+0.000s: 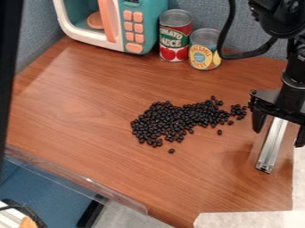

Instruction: Sweep into pile

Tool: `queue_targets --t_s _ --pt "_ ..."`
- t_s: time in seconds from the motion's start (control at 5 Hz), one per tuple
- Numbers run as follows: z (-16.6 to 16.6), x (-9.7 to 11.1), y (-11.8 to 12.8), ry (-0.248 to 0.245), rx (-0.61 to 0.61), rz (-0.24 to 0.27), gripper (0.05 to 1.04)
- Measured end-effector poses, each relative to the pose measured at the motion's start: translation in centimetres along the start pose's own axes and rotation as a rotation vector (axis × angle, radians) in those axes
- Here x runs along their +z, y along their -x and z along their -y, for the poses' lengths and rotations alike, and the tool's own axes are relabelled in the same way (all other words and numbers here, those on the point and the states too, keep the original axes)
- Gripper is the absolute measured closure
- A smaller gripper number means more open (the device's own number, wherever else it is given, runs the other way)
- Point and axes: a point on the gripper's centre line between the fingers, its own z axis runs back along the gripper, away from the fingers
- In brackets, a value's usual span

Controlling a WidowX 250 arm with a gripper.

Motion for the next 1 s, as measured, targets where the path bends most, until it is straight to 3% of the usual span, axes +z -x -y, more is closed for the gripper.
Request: queue_targets --t_s 0.2,0.4,1.0 --pt "-0.3 -1.5 0.6 -0.018 0.003 -0.037 0.083" --pt "0.1 -2.4 0.0 -0.062 -0.035 -0.037 0.083" --pt "1.0 -1.5 -0.1 -0.105 0.005 -0.038 0.083"
